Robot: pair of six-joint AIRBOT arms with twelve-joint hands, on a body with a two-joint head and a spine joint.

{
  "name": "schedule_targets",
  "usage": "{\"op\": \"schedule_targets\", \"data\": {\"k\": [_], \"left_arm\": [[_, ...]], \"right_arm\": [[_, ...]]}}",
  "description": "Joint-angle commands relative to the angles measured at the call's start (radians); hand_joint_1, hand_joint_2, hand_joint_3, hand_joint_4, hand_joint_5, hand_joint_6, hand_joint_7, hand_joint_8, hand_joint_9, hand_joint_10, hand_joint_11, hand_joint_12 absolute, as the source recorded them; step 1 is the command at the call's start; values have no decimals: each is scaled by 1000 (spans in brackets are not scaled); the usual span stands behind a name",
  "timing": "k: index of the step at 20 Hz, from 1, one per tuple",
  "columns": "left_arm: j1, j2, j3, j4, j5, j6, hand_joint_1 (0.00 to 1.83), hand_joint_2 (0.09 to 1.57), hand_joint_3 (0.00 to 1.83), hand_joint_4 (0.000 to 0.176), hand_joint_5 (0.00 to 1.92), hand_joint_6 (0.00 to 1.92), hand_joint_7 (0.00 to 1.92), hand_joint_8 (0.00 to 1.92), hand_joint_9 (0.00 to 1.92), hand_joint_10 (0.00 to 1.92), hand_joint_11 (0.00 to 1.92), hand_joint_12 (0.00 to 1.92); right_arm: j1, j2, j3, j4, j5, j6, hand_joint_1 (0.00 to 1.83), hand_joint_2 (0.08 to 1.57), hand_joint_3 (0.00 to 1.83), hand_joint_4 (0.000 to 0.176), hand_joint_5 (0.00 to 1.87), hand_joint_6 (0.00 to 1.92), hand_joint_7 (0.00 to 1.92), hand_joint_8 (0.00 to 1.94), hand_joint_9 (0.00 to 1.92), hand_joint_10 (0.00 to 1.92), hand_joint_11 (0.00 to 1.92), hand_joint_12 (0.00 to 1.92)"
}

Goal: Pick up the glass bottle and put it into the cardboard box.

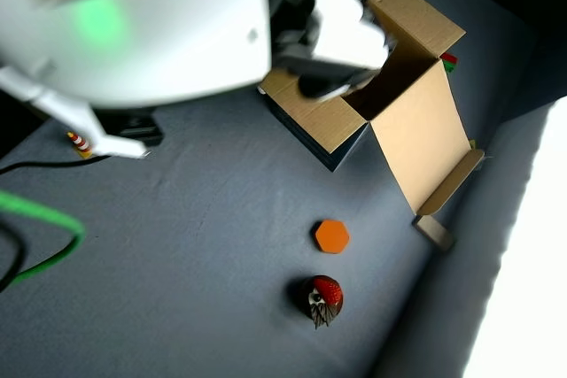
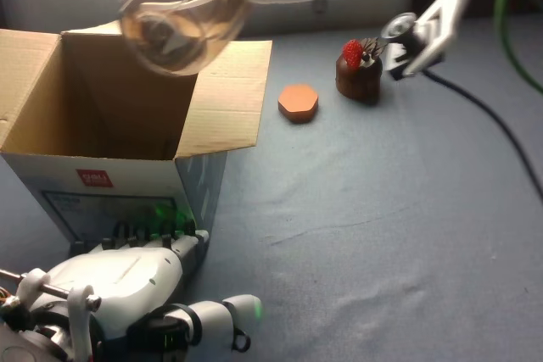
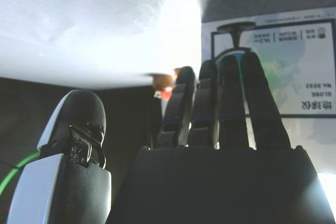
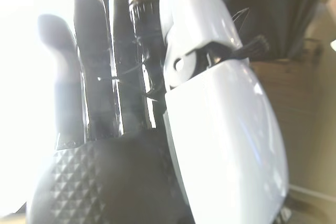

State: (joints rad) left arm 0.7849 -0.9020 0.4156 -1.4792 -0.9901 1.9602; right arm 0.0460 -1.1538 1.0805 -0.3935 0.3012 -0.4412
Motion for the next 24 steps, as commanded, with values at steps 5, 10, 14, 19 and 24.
{"op": "schedule_targets", "data": {"k": [5,10,14,19,24], "left_arm": [[-18,-13,9,66,-35,-6,0,1241,0,0,50,0,70,0,74,0,0,258],[-17,-14,9,66,-35,-12,0,1242,1,0,29,0,57,0,57,0,0,185],[-17,-17,10,66,-34,-12,0,1242,0,0,50,9,60,2,68,5,0,176],[-16,-19,8,66,-32,-12,0,1242,0,0,41,3,57,0,69,4,0,178],[-23,-18,0,66,-32,-12,0,1242,0,0,31,0,53,0,66,2,0,176]], "right_arm": [[5,-124,65,48,63,-131,1362,1150,1,0,765,1301,980,1020,866,1269,652,1586],[-20,-254,126,154,19,-332,1359,1160,2,0,741,1341,942,1059,864,1284,632,1612],[-43,-314,155,232,-1,-457,1358,1163,2,0,745,1322,932,1078,858,1304,628,1616],[-70,-346,167,274,-15,-535,1358,1161,1,0,731,1343,940,1086,872,1259,647,1591],[-82,-350,174,279,-30,-580,1358,1162,1,0,739,1325,936,1093,866,1280,647,1599]]}}
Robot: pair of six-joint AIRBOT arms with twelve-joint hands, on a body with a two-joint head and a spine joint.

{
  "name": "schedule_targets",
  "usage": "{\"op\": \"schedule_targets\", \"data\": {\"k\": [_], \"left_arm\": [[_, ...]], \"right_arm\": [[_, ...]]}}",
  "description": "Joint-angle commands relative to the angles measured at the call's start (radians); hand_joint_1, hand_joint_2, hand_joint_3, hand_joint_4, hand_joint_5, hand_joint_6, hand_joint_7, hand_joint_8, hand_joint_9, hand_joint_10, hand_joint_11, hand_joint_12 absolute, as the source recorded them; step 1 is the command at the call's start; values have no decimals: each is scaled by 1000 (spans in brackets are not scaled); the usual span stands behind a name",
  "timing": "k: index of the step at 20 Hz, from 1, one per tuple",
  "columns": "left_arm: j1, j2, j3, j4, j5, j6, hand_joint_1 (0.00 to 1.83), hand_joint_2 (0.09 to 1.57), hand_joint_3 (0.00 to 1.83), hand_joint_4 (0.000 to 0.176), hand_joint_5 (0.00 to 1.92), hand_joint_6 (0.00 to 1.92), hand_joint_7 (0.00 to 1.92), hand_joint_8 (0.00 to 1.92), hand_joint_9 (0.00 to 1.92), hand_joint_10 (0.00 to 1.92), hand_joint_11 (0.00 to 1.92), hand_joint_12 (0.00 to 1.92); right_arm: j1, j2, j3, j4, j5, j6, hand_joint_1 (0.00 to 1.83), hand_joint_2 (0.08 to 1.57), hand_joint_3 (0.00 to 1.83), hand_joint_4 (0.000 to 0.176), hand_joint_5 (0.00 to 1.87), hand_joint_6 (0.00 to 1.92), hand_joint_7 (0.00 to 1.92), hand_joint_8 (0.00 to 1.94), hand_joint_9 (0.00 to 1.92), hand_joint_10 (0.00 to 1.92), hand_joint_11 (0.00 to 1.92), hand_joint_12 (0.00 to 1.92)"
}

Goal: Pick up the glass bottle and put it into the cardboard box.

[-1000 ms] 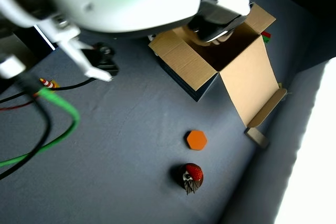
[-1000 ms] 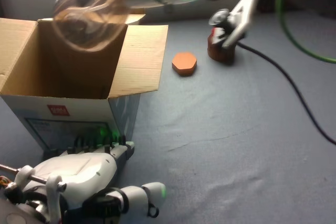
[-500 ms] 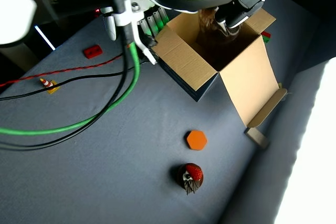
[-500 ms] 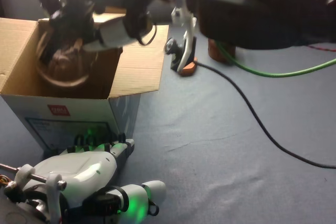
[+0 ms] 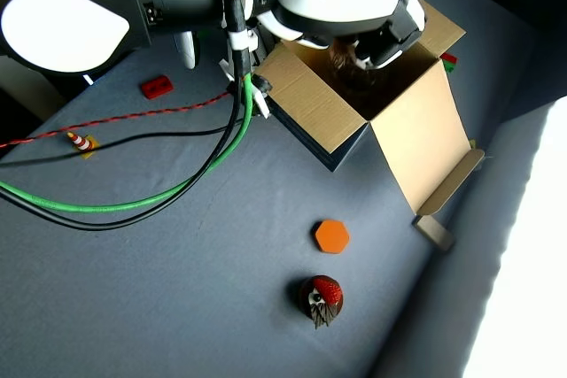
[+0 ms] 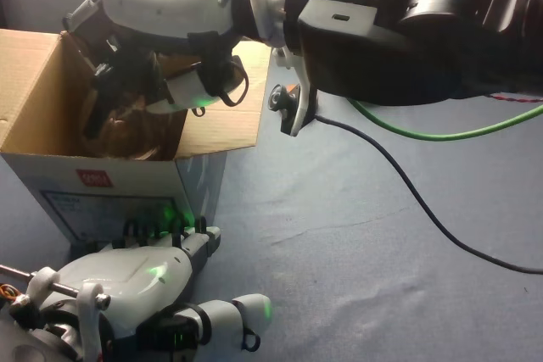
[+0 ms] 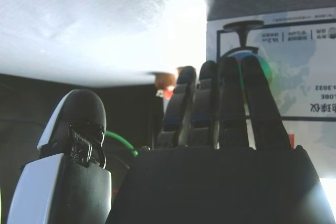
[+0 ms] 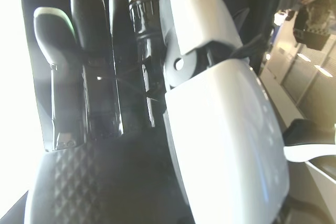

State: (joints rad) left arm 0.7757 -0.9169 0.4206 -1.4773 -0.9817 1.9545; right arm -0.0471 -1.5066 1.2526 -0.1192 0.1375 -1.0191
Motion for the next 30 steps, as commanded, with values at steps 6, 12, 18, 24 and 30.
{"op": "schedule_targets", "data": {"k": [6,12,18,24,30], "left_arm": [[-23,2,-10,53,-40,-6,0,1242,0,0,34,1,47,0,66,2,0,172],[-25,12,-18,52,-40,-6,0,1241,0,0,32,0,46,0,65,1,0,171],[-34,28,-24,47,-40,-6,0,1241,0,0,31,0,45,0,55,0,0,166],[-120,51,-50,-87,-42,87,0,1244,1,0,41,3,51,2,54,0,0,158],[-344,61,-119,-341,-180,277,0,1244,1,0,49,5,51,1,56,1,0,154]], "right_arm": [[2,7,6,14,126,-12,1358,1163,1,0,737,1324,931,1090,862,1289,643,1600],[4,11,5,15,133,-16,1347,1186,3,0,700,1430,880,1116,818,1329,518,1618],[9,27,0,15,129,-18,884,1177,0,0,302,434,560,103,357,498,1,1332],[13,122,-81,14,148,-31,788,1109,0,0,257,96,371,1,272,132,0,956],[-49,412,-372,592,362,-668,700,1116,2,0,232,52,352,0,277,90,0,894]]}}
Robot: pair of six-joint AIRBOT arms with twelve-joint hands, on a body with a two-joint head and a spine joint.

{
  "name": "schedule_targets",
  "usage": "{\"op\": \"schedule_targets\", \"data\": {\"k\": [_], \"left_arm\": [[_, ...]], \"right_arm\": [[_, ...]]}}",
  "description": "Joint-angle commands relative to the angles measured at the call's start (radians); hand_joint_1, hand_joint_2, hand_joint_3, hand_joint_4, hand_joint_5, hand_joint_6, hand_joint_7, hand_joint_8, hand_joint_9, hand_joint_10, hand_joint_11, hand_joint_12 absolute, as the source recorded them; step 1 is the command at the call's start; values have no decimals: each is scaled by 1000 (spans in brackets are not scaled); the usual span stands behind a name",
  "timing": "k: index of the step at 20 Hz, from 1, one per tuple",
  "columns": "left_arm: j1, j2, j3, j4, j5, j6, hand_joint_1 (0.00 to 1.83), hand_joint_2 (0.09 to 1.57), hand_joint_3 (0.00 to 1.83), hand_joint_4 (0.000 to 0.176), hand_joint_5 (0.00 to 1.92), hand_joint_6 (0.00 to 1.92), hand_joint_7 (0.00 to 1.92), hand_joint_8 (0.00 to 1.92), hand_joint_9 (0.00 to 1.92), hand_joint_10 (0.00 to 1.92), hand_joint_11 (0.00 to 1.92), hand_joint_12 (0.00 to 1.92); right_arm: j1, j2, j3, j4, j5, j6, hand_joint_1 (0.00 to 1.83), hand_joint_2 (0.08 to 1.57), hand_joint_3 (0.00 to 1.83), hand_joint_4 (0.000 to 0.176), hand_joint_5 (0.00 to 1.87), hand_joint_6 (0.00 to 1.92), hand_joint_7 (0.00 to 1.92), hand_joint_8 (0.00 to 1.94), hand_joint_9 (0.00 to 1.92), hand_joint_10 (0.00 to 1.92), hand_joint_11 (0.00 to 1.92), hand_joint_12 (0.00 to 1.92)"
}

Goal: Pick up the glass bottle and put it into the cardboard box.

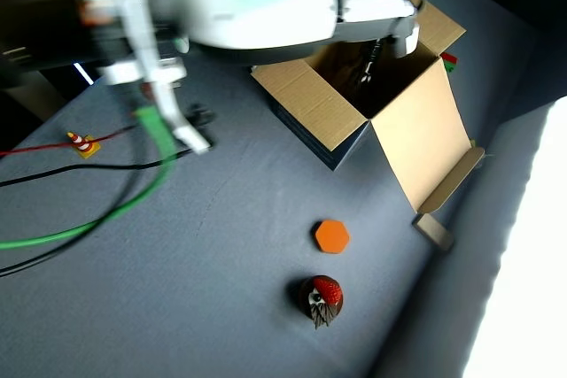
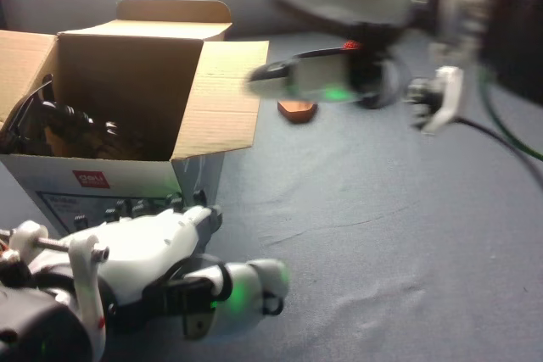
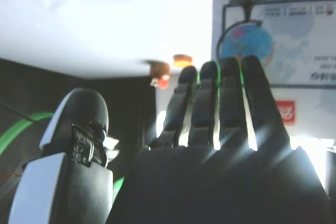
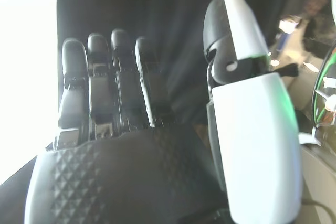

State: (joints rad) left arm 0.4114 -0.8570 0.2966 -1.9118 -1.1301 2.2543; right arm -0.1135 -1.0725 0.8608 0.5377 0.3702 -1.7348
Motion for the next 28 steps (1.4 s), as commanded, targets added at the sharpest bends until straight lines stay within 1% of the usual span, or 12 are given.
{"op": "schedule_targets", "data": {"k": [1,6,9,13,14,15,17,21,24,25,26,28], "left_arm": [[-40,-7,-4,37,-72,40,0,1245,1,0,54,7,59,4,61,3,0,152],[-260,-30,-38,-117,-227,192,0,1253,2,0,148,19,175,13,126,13,0,250],[-393,-34,-42,-180,-291,277,0,1263,3,0,288,41,326,27,219,25,0,360],[-513,-26,-39,-215,-328,347,0,1272,1,0,492,76,514,33,373,32,0,715],[-532,-26,-38,-215,-328,354,28,1289,1,0,638,619,699,634,663,467,223,1222],[-543,-25,-36,-215,-328,355,28,1289,1,0,638,619,699,634,663,467,223,1222],[-563,-25,-31,-215,-328,364,122,1306,4,0,668,1278,692,1530,607,1594,448,1731],[-593,-19,-18,-215,-320,428,307,1325,2,0,874,1451,934,1588,873,1773,684,1919],[-600,-4,-13,-215,-308,432,417,1332,3,0,922,1876,1018,1793,1003,1903,941,1921],[-606,1,-15,-215,-308,432,510,1372,11,0,1006,1919,1089,1916,1103,1920,1069,1921],[-609,5,-16,-215,-308,432,510,1372,11,0,1006,1919,1089,1916,1103,1920,1069,1921],[-609,8,-19,-215,-308,432,793,1425,14,0,1093,1921,1198,1921,1186,1921,1164,1921]], "right_arm": [[-3,28,-47,83,192,-96,673,1103,0,0,273,67,367,6,285,89,0,895],[-111,173,-352,447,490,-376,444,1100,1,0,350,69,427,12,351,81,0,1058],[-114,198,-424,558,519,-392,337,1146,14,0,435,102,497,26,434,103,0,1260],[-121,197,-430,702,515,-343,268,1213,1,0,352,690,668,46,435,771,70,1596],[-118,197,-430,702,515,-331,256,1241,5,0,524,1194,686,857,542,1328,306,1769],[-115,196,-429,702,514,-330,256,1241,5,0,524,1194,686,857,542,1328,306,1769],[-113,197,-427,700,513,-330,252,1289,12,0,721,1462,752,1518,700,1773,631,1919],[-126,201,-419,695,498,-331,275,1337,15,0,889,1630,1005,1651,966,1884,963,1921],[-137,202,-416,658,480,-312,363,1390,19,0,1015,1874,1190,1875,1241,1921,1248,1921],[-137,203,-416,653,479,-311,456,1480,13,137,1213,1919,1311,1938,1399,1921,1441,1921],[-136,204,-416,652,481,-311,456,1480,13,137,1213,1919,1311,1938,1399,1921,1441,1921],[-138,208,-416,652,489,-311,562,1527,29,176,1340,1921,1411,1941,1470,1921,1508,1921]]}}
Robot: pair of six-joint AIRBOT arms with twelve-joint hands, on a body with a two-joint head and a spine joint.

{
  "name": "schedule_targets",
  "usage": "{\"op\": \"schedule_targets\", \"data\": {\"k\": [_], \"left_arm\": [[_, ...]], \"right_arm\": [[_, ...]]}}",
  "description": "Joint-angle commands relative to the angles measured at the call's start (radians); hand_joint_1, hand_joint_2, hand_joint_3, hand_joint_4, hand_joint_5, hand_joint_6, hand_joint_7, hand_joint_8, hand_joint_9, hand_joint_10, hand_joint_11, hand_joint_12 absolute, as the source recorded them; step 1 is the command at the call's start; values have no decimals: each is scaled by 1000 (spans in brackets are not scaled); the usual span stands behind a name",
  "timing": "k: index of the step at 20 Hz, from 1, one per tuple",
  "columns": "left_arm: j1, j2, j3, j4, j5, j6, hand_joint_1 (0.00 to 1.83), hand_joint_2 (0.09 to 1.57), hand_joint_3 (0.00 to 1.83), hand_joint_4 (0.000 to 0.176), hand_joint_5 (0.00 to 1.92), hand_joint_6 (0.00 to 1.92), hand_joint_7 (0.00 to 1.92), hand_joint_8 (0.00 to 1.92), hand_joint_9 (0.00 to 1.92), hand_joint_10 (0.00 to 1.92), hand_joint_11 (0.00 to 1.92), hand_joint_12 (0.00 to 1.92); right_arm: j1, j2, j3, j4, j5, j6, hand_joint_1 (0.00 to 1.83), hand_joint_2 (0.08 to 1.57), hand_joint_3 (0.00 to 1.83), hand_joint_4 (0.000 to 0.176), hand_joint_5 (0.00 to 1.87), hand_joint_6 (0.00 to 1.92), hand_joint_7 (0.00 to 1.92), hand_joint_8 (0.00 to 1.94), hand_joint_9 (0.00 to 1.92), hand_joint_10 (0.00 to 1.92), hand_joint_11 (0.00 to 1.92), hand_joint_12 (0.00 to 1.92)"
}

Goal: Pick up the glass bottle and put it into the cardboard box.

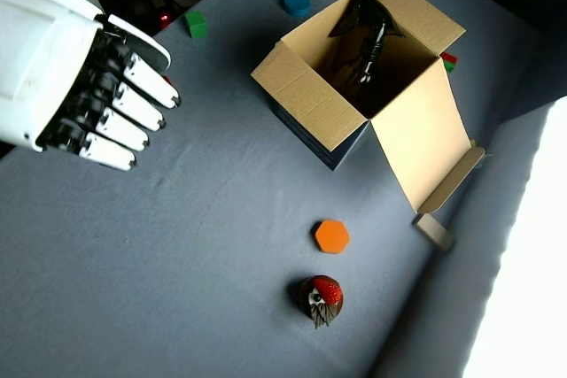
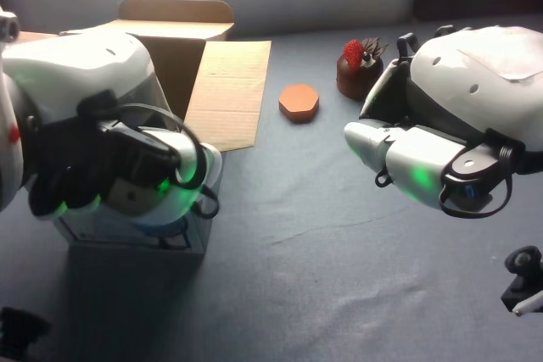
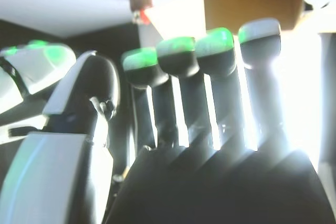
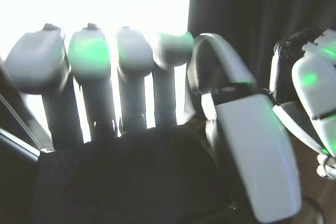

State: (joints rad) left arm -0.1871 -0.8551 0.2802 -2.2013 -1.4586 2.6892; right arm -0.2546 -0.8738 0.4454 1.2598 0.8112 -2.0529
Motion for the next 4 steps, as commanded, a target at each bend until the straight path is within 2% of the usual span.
{"op": "schedule_targets", "data": {"k": [1,4], "left_arm": [[-8,6,-3,74,20,1,800,1425,14,0,1094,1921,1199,1921,1187,1921,1165,1921],[-11,12,-4,75,20,11,830,1427,11,0,1094,1921,1207,1921,1185,1921,1170,1921]], "right_arm": [[1,11,-1,-70,53,10,565,1527,29,176,1342,1921,1412,1941,1470,1921,1508,1921],[0,13,0,-70,52,16,566,1528,29,176,1342,1921,1415,1941,1471,1921,1509,1921]]}}
